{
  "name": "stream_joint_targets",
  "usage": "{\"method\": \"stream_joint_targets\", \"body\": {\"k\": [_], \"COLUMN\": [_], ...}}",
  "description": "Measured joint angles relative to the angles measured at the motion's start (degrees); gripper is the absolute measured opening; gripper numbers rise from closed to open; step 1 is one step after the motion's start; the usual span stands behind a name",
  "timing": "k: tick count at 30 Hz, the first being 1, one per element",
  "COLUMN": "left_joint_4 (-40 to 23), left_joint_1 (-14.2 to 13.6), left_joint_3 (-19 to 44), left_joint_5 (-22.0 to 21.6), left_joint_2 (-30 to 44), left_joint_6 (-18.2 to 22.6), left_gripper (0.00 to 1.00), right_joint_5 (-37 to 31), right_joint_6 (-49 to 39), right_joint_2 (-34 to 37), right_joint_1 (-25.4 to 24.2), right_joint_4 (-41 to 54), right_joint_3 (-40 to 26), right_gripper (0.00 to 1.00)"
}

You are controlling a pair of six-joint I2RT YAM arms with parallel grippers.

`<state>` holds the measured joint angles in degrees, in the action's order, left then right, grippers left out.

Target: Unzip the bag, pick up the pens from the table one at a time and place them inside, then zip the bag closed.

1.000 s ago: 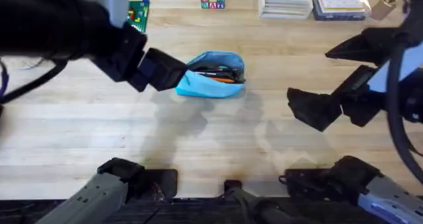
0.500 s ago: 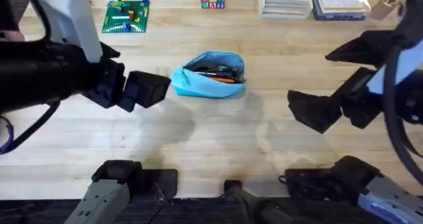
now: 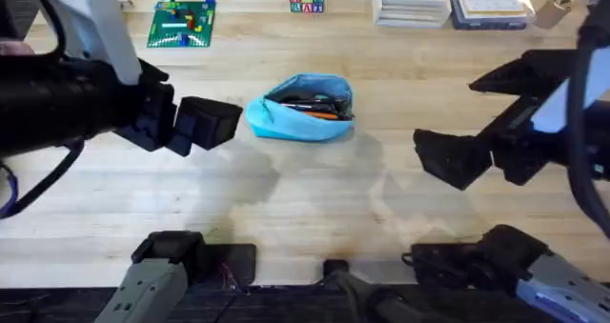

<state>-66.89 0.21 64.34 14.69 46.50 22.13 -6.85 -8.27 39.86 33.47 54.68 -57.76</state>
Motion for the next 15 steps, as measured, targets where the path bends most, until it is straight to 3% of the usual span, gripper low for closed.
{"method": "stream_joint_targets", "body": {"k": [9, 14, 15], "left_joint_4": [0.7, 1.2, 1.2], "left_joint_1": [0.9, 5.9, 10.3], "left_joint_3": [0.0, 0.0, 0.0], "left_joint_5": [-1.0, 0.7, 4.7], "left_joint_2": [0.3, 2.3, 3.9], "left_joint_6": [2.7, 6.0, 9.3], "left_gripper": [0.992, 0.991, 0.991], "right_joint_5": [3.4, 6.6, 8.0], "right_joint_6": [5.0, 7.1, 8.8], "right_joint_2": [0.8, 4.9, 8.3], "right_joint_1": [0.1, 0.1, 0.3], "right_joint_4": [-1.0, -2.1, -2.0], "right_joint_3": [0.0, 0.0, 0.0], "right_gripper": [0.996, 0.996, 0.996]}}
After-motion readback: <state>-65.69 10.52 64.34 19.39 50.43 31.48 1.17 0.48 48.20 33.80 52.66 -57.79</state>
